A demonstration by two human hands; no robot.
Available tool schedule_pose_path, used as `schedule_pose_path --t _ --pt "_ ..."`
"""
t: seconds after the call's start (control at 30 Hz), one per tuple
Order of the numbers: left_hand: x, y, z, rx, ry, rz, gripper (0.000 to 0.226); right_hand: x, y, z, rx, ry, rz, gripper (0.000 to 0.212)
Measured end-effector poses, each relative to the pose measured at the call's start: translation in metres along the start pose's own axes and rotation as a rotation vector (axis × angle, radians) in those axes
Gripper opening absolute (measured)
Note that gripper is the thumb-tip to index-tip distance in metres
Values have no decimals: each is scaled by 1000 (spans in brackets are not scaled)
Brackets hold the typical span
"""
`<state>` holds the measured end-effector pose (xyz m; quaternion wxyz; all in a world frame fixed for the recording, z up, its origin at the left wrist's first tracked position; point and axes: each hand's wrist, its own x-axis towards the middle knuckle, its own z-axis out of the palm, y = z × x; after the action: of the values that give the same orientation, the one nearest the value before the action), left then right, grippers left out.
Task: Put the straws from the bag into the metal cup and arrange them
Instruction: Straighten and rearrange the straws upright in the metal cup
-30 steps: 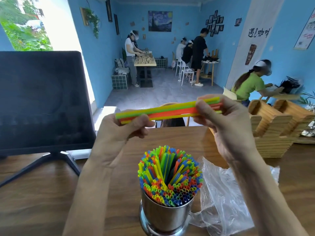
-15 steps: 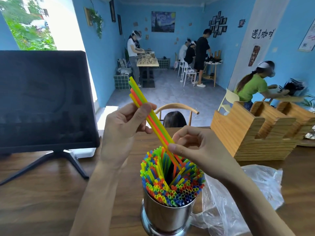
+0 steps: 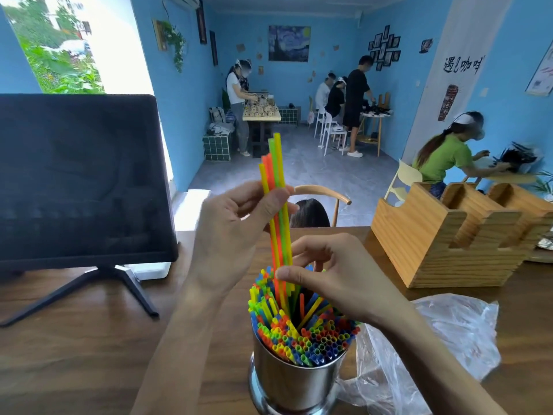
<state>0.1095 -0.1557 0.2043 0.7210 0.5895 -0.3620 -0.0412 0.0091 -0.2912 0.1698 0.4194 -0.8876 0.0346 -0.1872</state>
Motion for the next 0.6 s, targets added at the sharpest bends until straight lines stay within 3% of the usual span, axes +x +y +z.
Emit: schedule_pose_path --t 0.23,0.47,0.6 --pt "-16 -22 2 29 -47 -135 10 -2 12 2 -9 -4 11 34" --pt "-23 -25 -2 48 -140 -232 19 -5 20 8 42 14 47 9" --pt "-23 -22 -3 154 -164 -179 22 -5 21 9 44 11 50 11"
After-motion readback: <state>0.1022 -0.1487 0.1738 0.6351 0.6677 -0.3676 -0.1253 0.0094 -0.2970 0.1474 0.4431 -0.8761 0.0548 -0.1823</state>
